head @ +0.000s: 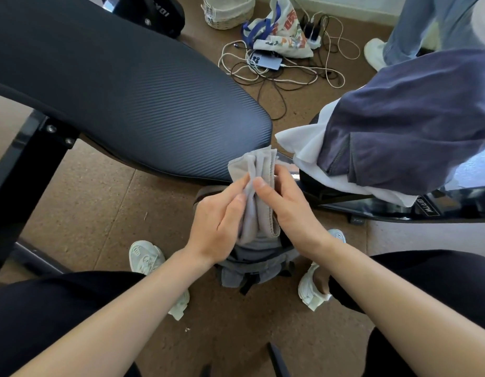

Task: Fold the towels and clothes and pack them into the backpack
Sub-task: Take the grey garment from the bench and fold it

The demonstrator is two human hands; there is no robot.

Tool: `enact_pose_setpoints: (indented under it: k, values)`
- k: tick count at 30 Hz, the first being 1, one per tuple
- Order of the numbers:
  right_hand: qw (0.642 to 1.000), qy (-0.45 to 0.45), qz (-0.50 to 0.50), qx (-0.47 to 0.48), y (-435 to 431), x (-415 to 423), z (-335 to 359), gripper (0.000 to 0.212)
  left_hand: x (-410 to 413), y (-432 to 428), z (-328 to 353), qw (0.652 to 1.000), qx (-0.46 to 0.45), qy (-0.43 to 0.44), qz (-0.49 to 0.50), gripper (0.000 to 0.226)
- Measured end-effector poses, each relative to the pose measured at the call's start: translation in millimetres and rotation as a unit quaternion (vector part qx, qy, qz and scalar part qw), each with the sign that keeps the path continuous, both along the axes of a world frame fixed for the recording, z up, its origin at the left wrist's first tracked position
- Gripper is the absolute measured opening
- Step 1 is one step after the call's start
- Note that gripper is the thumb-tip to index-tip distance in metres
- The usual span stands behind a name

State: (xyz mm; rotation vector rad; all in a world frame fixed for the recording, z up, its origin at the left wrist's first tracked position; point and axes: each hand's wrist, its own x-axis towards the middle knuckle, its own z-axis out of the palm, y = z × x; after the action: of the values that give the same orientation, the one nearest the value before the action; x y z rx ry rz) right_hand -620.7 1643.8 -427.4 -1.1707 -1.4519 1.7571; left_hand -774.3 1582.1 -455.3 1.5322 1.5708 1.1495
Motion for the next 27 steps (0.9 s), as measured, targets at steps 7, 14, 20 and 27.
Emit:
enact_pose_setpoints:
  k: [7, 14, 20, 27]
  values:
    - [0.997, 0.021, -0.066, -0.04, 8.4, 1.1, -11.1, 0.03, 0.3, 5.3, 3.4, 0.993, -0.023, -0.02, -0.118, 0.05]
    - [0.966, 0.105, -0.106, -0.212, 33.7, 11.4, -14.5, 0.032, -11.5, 16.5, 11.8, 0.973, -0.1, -0.196, 0.074, 0.032]
    - [0.925, 0.159, -0.088, -0.334, 48.3, 20.0, -10.7, 0.045, -27.0, 29.2, -3.6, 0.908, -0.279, -0.277, 0.146, 0.065]
    - [0.906, 0.228, -0.076, -0.349, 47.7, 22.0, -14.8, 0.048, -14.6, 23.2, 4.0, 0.753, -0.305, -0.579, 0.071, 0.064]
